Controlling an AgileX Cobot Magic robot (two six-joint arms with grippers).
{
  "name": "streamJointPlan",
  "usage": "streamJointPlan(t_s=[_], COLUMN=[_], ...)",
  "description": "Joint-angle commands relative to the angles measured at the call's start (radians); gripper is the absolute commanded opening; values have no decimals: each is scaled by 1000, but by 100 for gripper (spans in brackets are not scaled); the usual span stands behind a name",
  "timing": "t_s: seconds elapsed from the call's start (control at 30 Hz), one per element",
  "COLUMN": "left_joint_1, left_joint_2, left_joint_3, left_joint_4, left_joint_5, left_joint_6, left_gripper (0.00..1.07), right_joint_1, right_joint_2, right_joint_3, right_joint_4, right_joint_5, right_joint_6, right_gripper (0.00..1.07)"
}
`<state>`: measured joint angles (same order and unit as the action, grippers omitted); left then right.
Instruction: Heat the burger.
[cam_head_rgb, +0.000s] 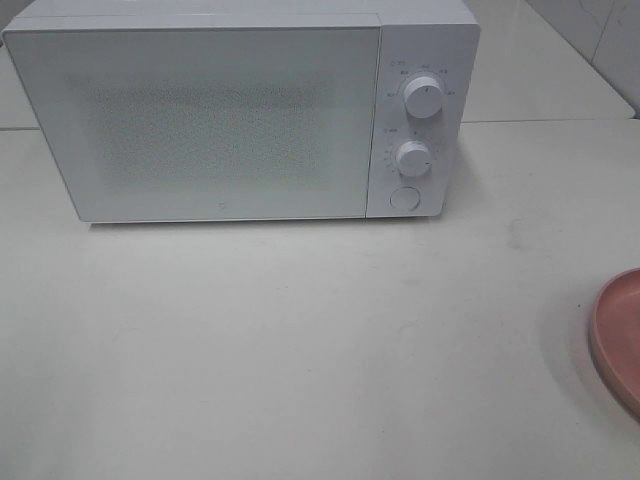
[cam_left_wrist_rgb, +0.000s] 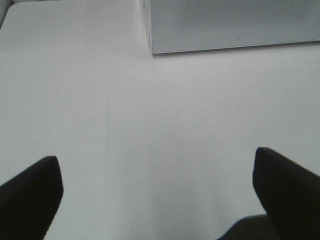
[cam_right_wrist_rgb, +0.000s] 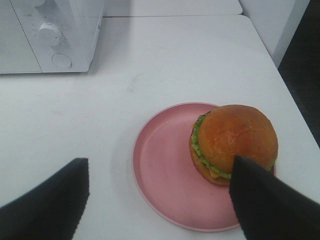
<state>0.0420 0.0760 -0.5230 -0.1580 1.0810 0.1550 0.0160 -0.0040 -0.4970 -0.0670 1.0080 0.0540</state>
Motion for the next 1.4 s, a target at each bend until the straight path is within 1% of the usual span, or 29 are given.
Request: streamJointPlan(t_s=[0.03,0.07,0.13,0.17,1.4], left_joint_1=[0,0,0,0,0], left_joint_2=[-61,-109,-114,-102,-106], left_joint_3=[4,4,4,4,4], left_joint_4=[-5,-15,-19,-32,-24], left_joint_5=[-7,-8,-6,-10,-9], left_joint_6=[-9,-9,-7,-7,-4], left_gripper=[96,96,96,96,96], right_joint_1=[-3,-3,-3,-3,-3], right_joint_2=[-27,-27,-27,-27,-22], right_joint_3=[0,0,0,0,0], right_joint_4=[2,2,2,2,2], right_joint_5=[-11,-11,-11,-11,-11], right_joint_6=[-13,-13,-13,-13,-13], right_gripper=[75,75,75,75,75])
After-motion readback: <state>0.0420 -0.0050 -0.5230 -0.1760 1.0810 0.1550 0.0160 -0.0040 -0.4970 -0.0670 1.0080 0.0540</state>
